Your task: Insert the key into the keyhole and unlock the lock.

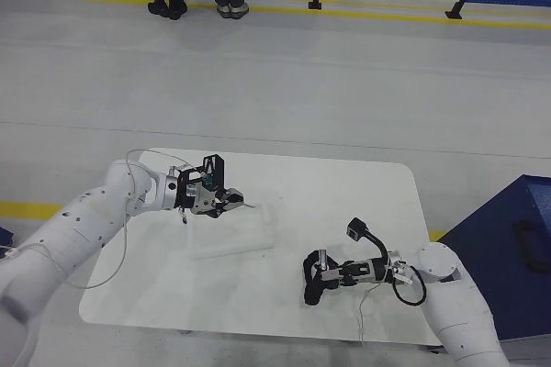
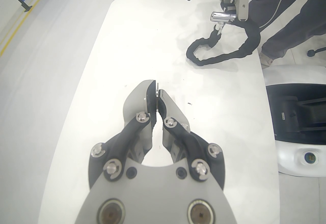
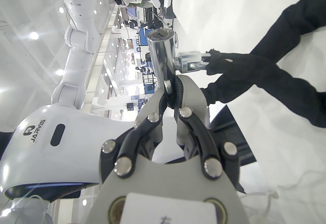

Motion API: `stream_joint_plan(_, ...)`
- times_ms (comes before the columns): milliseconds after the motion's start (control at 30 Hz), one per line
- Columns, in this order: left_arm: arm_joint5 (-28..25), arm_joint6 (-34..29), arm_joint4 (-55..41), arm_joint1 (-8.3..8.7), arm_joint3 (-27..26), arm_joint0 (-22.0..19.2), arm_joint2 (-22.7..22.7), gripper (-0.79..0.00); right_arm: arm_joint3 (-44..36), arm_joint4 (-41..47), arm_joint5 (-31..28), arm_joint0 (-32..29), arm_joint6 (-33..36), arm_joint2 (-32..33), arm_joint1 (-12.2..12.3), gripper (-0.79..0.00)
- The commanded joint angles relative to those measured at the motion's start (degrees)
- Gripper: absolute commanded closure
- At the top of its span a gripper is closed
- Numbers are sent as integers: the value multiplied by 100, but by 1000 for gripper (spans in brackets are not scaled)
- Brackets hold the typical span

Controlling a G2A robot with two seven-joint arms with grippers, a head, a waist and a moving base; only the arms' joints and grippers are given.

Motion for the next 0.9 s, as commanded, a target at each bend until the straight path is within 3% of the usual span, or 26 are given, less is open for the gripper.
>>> stream_joint_plan(0, 0, 0, 0, 0, 0, 0, 0, 0, 0, 1, 0, 0, 0, 0, 0, 0)
stream_joint_plan(167, 0, 0, 0, 0, 0, 0, 0, 0, -965, -1117, -1188, -535, -1474, 495, 130, 0)
stream_joint_plan(333, 0, 0, 0, 0, 0, 0, 0, 0, -2656, -2676, -2035, -1834, -3182, 1329, 260, 0)
stream_joint_plan(500, 0, 0, 0, 0, 0, 0, 0, 0, -3835, -3975, -2574, -2877, -4480, 1858, 286, 0)
stream_joint_plan(600, 0, 0, 0, 0, 0, 0, 0, 0, -4251, -4780, -2428, -3320, -5273, 2062, 260, 0)
stream_joint_plan(867, 0, 0, 0, 0, 0, 0, 0, 0, -4251, -4780, -2428, -3320, -5273, 2062, 260, 0)
